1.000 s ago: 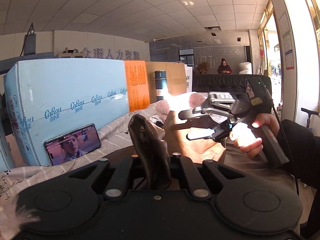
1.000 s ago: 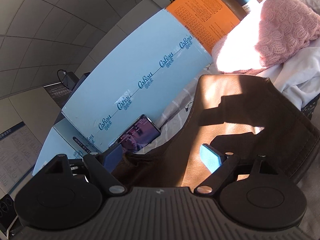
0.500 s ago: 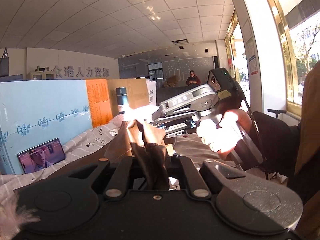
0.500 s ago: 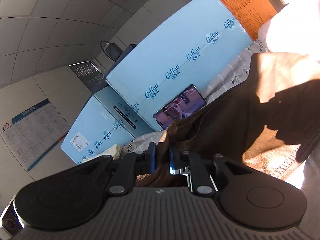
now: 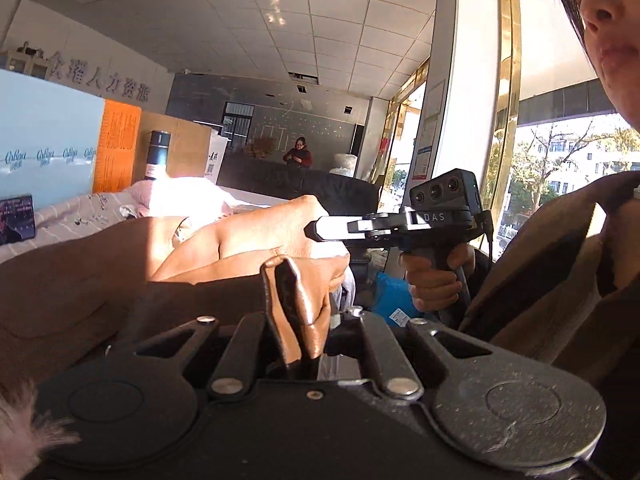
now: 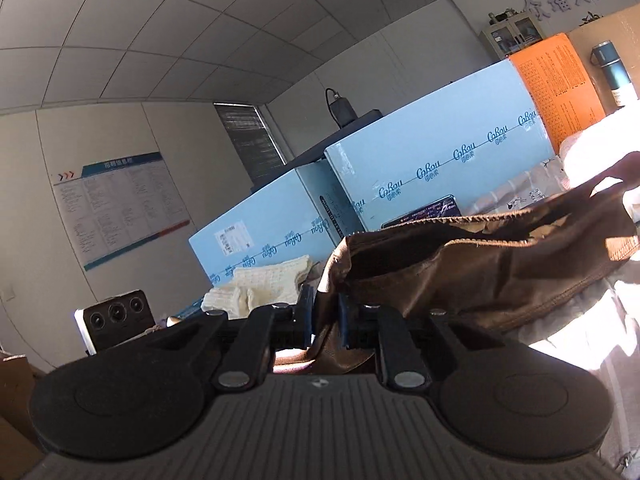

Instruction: Fold clothes

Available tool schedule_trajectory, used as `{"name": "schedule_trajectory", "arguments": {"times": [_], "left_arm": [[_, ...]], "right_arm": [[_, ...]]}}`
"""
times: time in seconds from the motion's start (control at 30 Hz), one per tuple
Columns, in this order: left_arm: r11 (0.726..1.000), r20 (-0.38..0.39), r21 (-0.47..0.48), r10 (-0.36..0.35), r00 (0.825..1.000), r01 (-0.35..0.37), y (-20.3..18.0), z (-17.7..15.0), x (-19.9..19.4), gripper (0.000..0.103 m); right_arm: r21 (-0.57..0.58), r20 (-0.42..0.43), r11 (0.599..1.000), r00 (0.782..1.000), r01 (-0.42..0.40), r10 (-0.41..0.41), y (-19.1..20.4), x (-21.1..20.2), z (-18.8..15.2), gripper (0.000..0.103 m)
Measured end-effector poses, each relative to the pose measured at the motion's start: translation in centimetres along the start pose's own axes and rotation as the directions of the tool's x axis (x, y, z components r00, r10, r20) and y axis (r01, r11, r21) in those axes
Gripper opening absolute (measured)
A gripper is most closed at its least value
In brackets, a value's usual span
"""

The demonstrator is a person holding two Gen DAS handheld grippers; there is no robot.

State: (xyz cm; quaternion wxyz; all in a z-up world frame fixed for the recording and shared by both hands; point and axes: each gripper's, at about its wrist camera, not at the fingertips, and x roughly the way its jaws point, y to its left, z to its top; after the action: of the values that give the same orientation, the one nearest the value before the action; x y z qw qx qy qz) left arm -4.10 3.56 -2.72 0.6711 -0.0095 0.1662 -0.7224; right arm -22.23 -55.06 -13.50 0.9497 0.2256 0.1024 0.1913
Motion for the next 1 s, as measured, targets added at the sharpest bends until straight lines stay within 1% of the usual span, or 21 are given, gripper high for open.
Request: {"name": "schedule_trajectory", "arguments": {"times": [0.03,0.07,0.1,0.2,0.23,0.37,0.4,0.47,0.5,0.53,0.57,0.6,0.63,0.67,0.73,0.8,0.83,0.87,0.9,0.93,1.0], "left_arm": [[1.0,-0.013,-0.027,-0.009,1.0,0.009,-0.1,-0.5,0.0,0.009],[0.998,-0.027,-0.052,-0.018,0.999,0.017,-0.3,-1.0,0.1,0.009],[0.997,-0.048,-0.074,-0.029,0.998,0.026,-0.4,-1.5,0.4,0.009],[0.993,-0.114,-0.112,-0.048,0.992,0.035,-1.0,-3.1,1.0,0.009],[0.993,-0.135,-0.117,-0.045,0.99,0.029,-1.0,-3.4,1.3,0.009],[0.994,-0.219,-0.112,-0.026,0.975,0.001,-1.2,-4.2,1.7,0.011],[0.994,-0.238,-0.11,-0.022,0.971,-0.004,-1.2,-4.4,1.7,0.015],[0.995,-0.245,-0.1,0.005,0.97,-0.03,-1.4,-4.4,1.3,0.03],[0.995,-0.246,-0.094,0.02,0.969,-0.044,-1.5,-4.3,1.1,0.047],[0.994,-0.23,-0.085,0.045,0.972,-0.066,-1.7,-4.2,0.5,0.063],[0.993,-0.213,-0.078,0.07,0.975,-0.088,-1.8,-4.1,-0.2,0.07],[0.991,-0.195,-0.075,0.093,0.976,-0.109,-1.9,-4.0,-0.8,0.082],[0.988,-0.179,-0.075,0.122,0.976,-0.137,-1.9,-3.8,-1.5,0.087],[0.984,-0.167,-0.078,0.144,0.975,-0.159,-1.9,-3.7,-2.1,0.089],[0.976,-0.128,-0.104,0.18,0.975,-0.194,-1.3,-3.4,-3.9,0.094],[0.961,-0.078,-0.148,0.224,0.971,-0.234,-0.8,-3.3,-5.8,0.099],[0.949,-0.051,-0.184,0.251,0.967,-0.256,-0.1,-3.1,-6.3,0.101],[0.935,-0.024,-0.221,0.279,0.96,-0.277,0.5,-3.0,-6.8,0.102],[0.919,-0.001,-0.26,0.308,0.952,-0.297,1.2,-2.8,-7.2,0.102],[0.893,0.009,-0.31,0.345,0.939,-0.325,2.1,-2.6,-7.3,0.102],[0.838,-0.013,-0.38,0.418,0.908,-0.391,3.6,-2.3,-6.8,0.102]], "right_arm": [[-0.007,-0.013,1.0,1.0,0.003,-0.003,0.1,-0.7,-0.3,0.027],[-0.013,-0.023,1.0,1.0,0.008,-0.008,0.2,-1.3,-0.5,0.041],[-0.018,-0.034,1.0,0.999,0.013,-0.014,0.3,-2.0,-0.7,0.052],[-0.046,-0.031,0.998,0.998,0.054,-0.055,0.1,-3.6,-0.7,0.056],[-0.046,-0.022,0.996,0.996,0.082,-0.083,-0.3,-3.8,-0.5,0.057],[-0.041,0.015,0.978,0.979,0.204,-0.204,-2.0,-4.6,0.3,0.07],[-0.039,0.024,0.971,0.972,0.234,-0.233,-2.4,-4.7,0.5,0.074],[-0.022,0.032,0.947,0.947,0.32,-0.319,-3.9,-4.4,0.8,0.081],[-0.013,0.03,0.939,0.939,0.344,-0.343,-4.5,-4.1,0.9,0.081],[-0.001,0.018,0.93,0.93,0.366,-0.366,-5.2,-3.5,0.9,0.081],[0.011,0.003,0.921,0.921,0.39,-0.39,-6.1,-2.9,0.9,0.081],[0.011,-0.014,0.914,0.914,0.405,-0.405,-6.7,-2.3,0.8,0.081],[0.007,-0.033,0.908,0.908,0.418,-0.418,-7.3,-1.8,0.7,0.081],[0.003,-0.051,0.902,0.901,0.431,-0.431,-7.9,-1.3,0.6,0.081],[-0.038,-0.088,0.881,0.876,0.472,-0.474,-8.7,-0.4,0.3,0.081],[-0.07,-0.113,0.85,0.843,0.521,-0.526,-9.5,-0.3,0.1,0.081],[-0.086,-0.124,0.834,0.825,0.545,-0.552,-9.9,-0.3,0.0,0.081],[-0.094,-0.129,0.825,0.815,0.557,-0.565,-10.2,-0.4,0.0,0.081],[-0.099,-0.132,0.818,0.807,0.567,-0.575,-10.5,-0.5,-0.1,0.081],[-0.095,-0.131,0.814,0.803,0.574,-0.582,-10.8,-0.8,-0.1,0.081],[-0.084,-0.115,0.809,0.801,0.582,-0.588,-11.0,-1.2,0.0,0.081]]}}
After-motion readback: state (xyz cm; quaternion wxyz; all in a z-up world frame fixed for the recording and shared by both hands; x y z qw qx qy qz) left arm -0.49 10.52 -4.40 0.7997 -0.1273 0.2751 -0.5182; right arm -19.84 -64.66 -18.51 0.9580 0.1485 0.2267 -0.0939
